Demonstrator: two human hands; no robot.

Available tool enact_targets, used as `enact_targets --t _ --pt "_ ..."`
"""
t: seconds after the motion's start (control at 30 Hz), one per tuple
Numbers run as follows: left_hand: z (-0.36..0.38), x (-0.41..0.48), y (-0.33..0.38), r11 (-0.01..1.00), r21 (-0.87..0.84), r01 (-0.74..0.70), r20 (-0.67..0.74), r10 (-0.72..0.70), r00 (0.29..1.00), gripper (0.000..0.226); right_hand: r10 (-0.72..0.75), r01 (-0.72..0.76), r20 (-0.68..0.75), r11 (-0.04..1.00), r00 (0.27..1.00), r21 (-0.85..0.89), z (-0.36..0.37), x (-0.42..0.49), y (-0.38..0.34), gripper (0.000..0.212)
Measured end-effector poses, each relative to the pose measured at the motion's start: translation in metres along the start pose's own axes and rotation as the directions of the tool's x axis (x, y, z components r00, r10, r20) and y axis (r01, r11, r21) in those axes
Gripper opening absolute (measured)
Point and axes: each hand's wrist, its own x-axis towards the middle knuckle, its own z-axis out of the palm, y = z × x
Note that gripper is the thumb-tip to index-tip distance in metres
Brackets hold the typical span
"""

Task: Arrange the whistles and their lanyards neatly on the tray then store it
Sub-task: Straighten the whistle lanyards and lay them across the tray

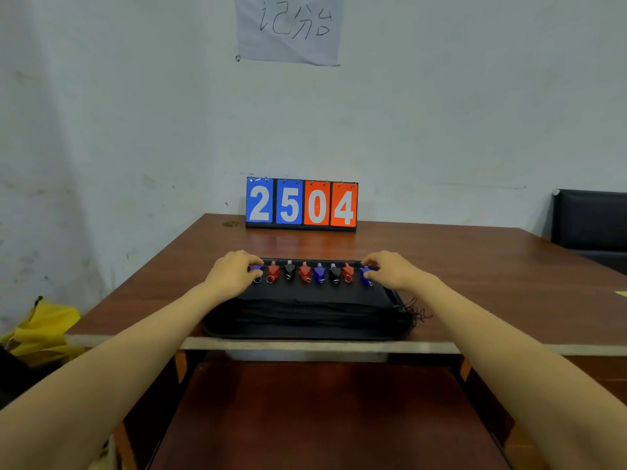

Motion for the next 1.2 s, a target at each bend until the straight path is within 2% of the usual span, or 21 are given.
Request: enact_targets --t 0.13,0.23,0.43,0.63,1.0,1.1,1.2 --pt "0.011 0.018 0.009 0.999 -0.002 -0.032 0.046 0.032 0.998 0.036 -0.027 0.031 0.074 0.998 0.997 -0.057 0.009 0.027 -0.007 0.042" --pt "0.021 0.028 0.02 0.997 -0.008 -0.074 0.065 0.075 0.995 0.036 -0.035 0.042 0.065 0.993 0.997 -0.113 0.016 0.042 -0.01 0.043" --pt "0.04 0.04 0.058 0.968 0.007 -0.249 0.094 0.247 0.964 0.037 -0.028 0.037 0.039 0.971 0.999 -0.236 0.022 0.052 -0.01 0.044" --pt "0.049 0.044 0.072 0.955 0.007 -0.297 0.093 0.295 0.951 0.035 -0.005 0.02 0.051 0.952 0.999 -0.306 0.027 0.051 -0.009 0.042" --pt "0.041 0.04 0.061 0.971 0.02 -0.239 0.05 0.238 0.97 0.035 0.006 0.01 0.055 0.958 0.998 -0.286 0.024 0.044 -0.012 0.042" --pt "0.033 0.04 0.055 0.986 0.005 -0.168 -0.06 0.168 0.984 0.035 0.008 -0.016 -0.041 0.981 0.999 -0.191 0.017 0.041 -0.01 0.041" --pt "0.017 0.043 0.031 0.998 0.058 -0.036 -0.109 0.042 0.993 0.031 0.092 -0.118 -0.212 0.986 0.973 -0.117 0.008 0.037 0.002 0.034"
